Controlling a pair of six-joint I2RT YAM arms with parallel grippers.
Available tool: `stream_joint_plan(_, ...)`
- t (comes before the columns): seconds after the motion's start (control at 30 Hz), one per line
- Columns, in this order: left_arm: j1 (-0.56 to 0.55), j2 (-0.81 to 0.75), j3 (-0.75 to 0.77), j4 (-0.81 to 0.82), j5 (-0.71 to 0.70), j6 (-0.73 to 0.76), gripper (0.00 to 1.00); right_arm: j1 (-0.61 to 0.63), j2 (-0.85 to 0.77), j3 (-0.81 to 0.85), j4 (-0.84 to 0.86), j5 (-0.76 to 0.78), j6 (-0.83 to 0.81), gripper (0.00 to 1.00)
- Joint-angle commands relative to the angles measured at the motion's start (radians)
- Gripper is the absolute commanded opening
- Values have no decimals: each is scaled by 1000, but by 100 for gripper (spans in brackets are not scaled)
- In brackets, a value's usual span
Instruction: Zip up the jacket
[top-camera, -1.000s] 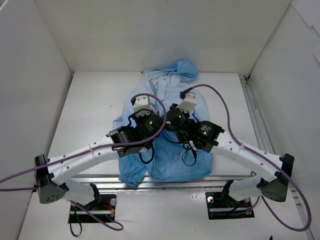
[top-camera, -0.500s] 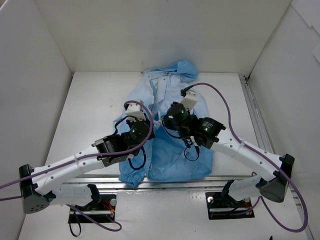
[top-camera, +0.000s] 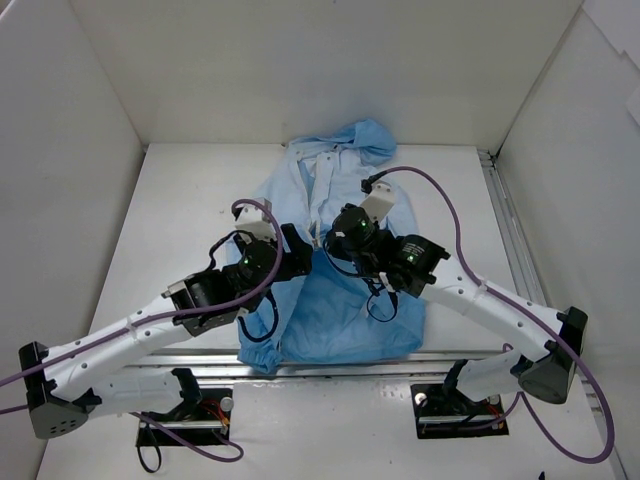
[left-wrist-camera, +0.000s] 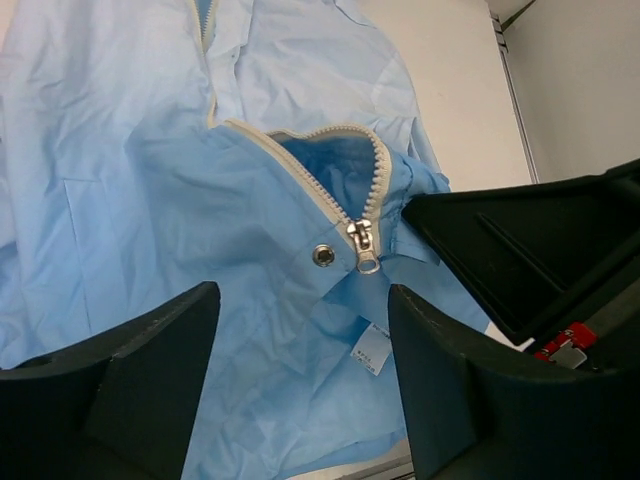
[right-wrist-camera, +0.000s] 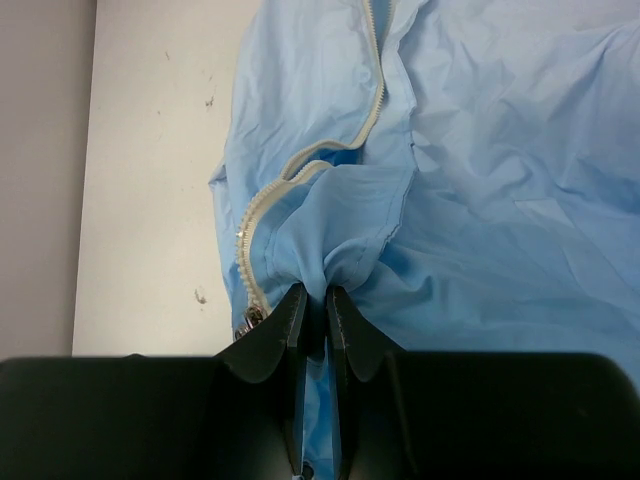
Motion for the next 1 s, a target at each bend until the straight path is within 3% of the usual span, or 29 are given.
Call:
stream_joint_plan(0.0,21,-44,19,-28,2,-70,65,13,-4,21,91,47,27,0)
stream_joint_plan(0.1,21,-56,36,-89,4,-133,69,20,-1,18,99,47,30,0)
stream_joint_plan(0.3,39,-70,73,-287,43,-413,73,36,-3,-10,124,39,39,0)
stream_joint_plan(0.47,59,-133,-14,-186,128,-553,75,46,-13,-27,136,33,39,0)
stream_joint_plan(0.97,202,-114,-179,80,320,-618,78,46,-76,-71,157,27,16,0)
